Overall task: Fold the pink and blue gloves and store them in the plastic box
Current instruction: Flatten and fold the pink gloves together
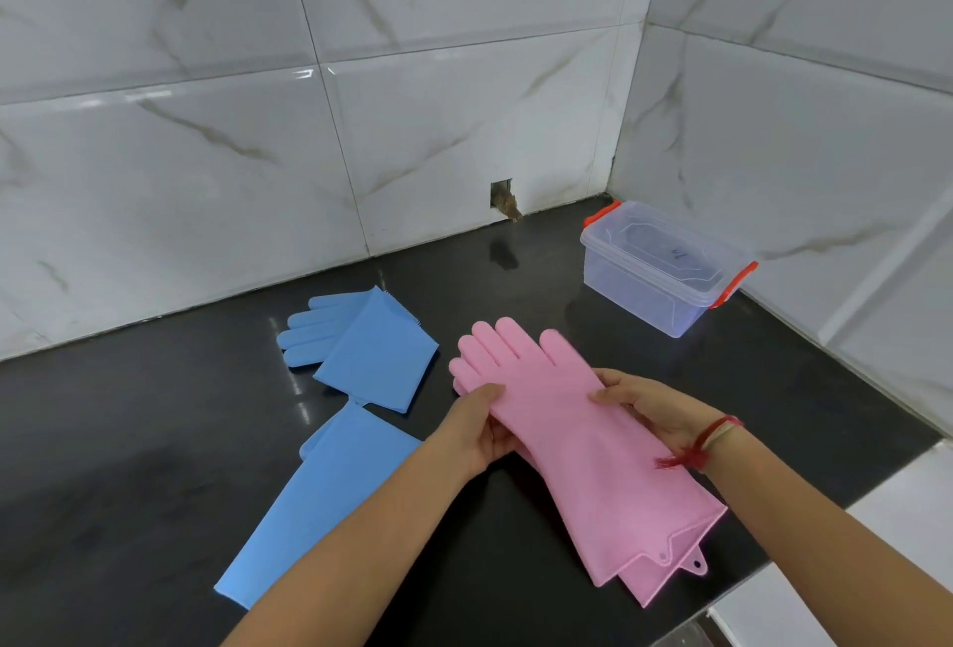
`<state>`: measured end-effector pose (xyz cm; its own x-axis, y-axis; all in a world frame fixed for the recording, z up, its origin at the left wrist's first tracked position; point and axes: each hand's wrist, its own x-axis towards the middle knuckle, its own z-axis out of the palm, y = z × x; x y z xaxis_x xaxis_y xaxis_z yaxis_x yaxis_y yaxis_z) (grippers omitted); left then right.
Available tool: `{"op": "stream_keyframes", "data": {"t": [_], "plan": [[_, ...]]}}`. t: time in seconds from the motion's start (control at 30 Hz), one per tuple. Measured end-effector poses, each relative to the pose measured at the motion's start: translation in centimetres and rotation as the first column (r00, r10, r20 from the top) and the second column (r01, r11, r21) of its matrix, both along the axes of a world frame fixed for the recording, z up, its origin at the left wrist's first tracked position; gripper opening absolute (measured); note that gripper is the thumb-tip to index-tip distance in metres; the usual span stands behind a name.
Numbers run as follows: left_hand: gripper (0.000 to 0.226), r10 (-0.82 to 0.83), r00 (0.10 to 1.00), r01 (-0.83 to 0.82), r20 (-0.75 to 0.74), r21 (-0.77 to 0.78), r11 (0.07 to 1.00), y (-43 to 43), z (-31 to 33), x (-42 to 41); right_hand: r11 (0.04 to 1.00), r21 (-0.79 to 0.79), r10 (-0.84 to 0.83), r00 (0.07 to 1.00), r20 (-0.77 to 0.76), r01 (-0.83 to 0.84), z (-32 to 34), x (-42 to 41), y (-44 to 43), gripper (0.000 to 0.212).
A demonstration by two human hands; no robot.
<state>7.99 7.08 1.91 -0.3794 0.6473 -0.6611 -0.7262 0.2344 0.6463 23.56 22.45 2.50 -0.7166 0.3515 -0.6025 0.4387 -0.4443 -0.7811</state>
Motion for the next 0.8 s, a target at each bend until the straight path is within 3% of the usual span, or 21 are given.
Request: {"op": "stream_keyframes", "data": {"t": [0.33, 0.53, 0.67, 0.8], "plan": [[0.036, -0.056, 0.99, 0.047, -0.127, -0.067, 0.997, 0.0, -0.3, 0.2, 0.979, 0.191, 0.037, 0.987, 0.155, -0.067, 0.8, 0.0, 0.9, 0.025], [0.028, -0.143, 0.908, 0.089, -0.394, -0.152, 0.984, -0.6, -0.3, 0.4, 0.965, 0.258, 0.005, 0.987, 0.162, -0.047, 0.7, 0.8, 0.9, 0.019], [0.047, -0.235, 0.744, 0.081, -0.626, -0.264, 0.961, -0.7, -0.8, 0.4, 0.947, 0.281, 0.094, 0.97, 0.223, -0.156, 1.1, 2.9, 0.9, 0.027], [0.063, -0.419, 0.381, 0.034, -0.824, -0.44, 0.897, -0.9, -1.4, 0.6, 0.874, 0.362, 0.168, 0.901, 0.401, -0.325, 1.0, 5.2, 0.8, 0.036]]}}
